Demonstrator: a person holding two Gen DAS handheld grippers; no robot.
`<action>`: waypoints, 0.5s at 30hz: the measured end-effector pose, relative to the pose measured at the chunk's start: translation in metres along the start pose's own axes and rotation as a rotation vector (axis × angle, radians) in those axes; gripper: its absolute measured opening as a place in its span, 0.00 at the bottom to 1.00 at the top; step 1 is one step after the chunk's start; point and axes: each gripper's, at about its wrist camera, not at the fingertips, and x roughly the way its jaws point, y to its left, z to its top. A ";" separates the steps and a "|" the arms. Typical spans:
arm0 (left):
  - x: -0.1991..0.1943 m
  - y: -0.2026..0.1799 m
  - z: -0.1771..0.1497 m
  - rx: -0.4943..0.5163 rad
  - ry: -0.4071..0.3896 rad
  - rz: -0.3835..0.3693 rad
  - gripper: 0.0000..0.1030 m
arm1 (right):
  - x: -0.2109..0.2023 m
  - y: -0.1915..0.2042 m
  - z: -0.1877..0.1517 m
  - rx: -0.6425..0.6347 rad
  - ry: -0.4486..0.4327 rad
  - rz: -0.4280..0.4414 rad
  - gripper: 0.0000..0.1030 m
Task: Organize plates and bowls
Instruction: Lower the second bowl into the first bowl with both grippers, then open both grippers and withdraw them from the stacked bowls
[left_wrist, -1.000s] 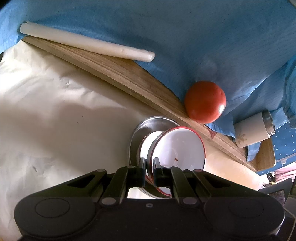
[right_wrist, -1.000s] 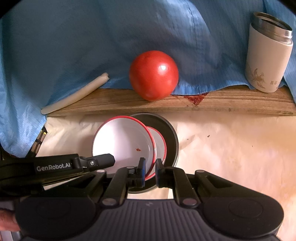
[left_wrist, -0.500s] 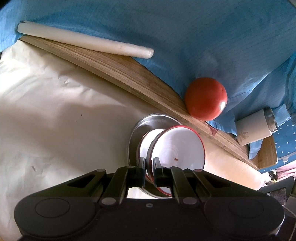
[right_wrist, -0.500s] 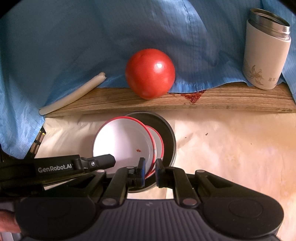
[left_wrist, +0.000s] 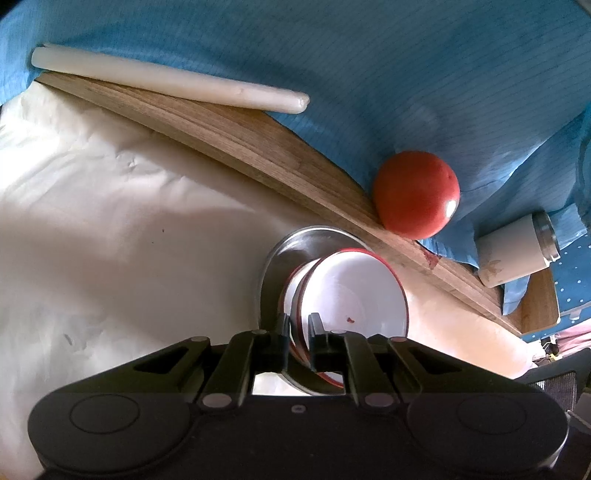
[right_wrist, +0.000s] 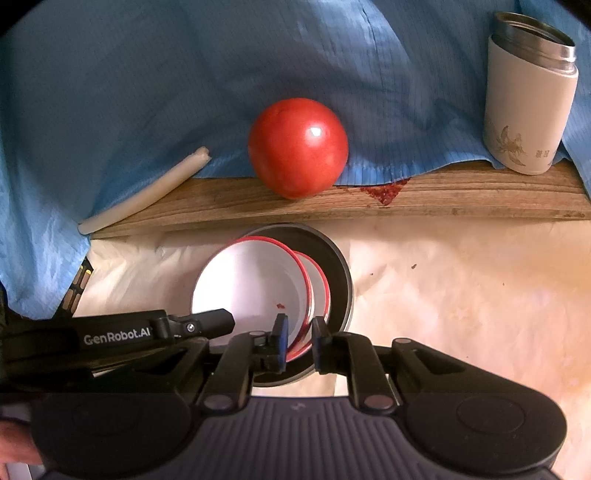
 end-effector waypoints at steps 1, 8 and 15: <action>0.001 0.000 0.000 0.001 0.004 0.004 0.11 | 0.000 0.000 0.000 0.000 -0.002 0.001 0.15; 0.001 0.002 0.001 0.003 0.008 0.010 0.12 | -0.002 0.001 -0.002 0.009 -0.009 -0.013 0.21; -0.001 0.001 0.000 0.011 -0.003 0.010 0.13 | -0.003 0.000 -0.003 0.009 -0.022 -0.009 0.22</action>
